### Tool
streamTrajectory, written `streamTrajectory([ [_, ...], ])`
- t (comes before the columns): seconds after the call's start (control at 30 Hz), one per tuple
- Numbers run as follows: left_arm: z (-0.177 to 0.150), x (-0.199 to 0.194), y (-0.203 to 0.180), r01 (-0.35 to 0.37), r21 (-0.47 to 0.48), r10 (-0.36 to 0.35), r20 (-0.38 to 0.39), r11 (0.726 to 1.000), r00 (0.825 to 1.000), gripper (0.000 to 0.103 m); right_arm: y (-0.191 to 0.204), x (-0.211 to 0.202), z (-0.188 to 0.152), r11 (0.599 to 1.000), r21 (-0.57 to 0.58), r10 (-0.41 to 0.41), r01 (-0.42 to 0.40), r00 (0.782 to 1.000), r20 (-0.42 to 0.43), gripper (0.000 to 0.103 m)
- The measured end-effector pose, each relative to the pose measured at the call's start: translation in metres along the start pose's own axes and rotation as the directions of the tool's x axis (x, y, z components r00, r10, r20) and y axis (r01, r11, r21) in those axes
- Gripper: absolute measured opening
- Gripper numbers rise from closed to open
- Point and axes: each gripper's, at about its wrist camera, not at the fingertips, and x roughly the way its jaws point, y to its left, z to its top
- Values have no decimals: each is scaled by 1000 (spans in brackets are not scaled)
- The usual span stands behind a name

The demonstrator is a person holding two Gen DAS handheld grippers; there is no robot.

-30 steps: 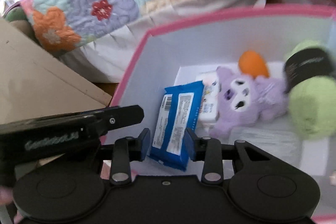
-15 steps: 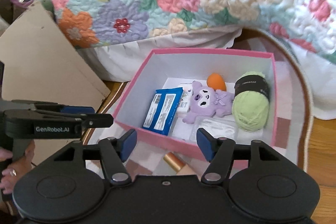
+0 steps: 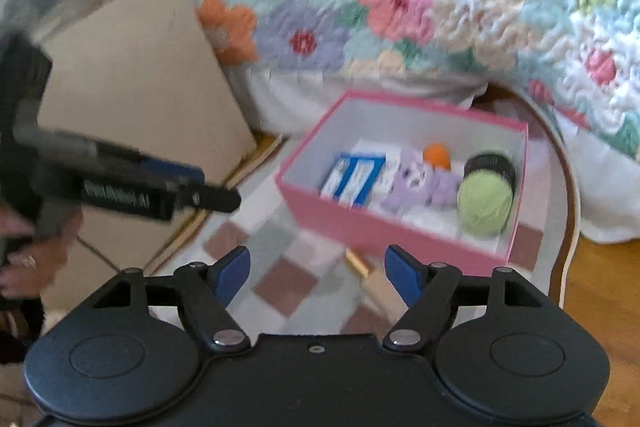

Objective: Organize objects
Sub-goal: 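Move the left tool to the gold-capped foundation bottle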

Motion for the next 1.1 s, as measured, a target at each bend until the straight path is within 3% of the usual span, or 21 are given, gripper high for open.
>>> streamTrajectory([
  [0.23, -23, 18, -1, 54, -29, -55, -26, 998, 998, 60, 10, 4, -33, 998, -68, 10, -12, 999, -39, 80],
  [0.43, -36, 49, -1, 77, -35, -77, -5, 996, 997, 60, 8, 19, -47, 987, -149, -75, 67, 996, -47, 80],
  [0.87, -48, 141, 1, 141, -140, -143, -9, 980, 990, 58, -26, 111, -67, 936, -326, -167, 135, 983, -74, 80],
  [1.1, -59, 173, 12, 157, -206, -160, 6, 966, 987, 53, -50, 156, -69, 942, -298, -193, 153, 975, -109, 80],
])
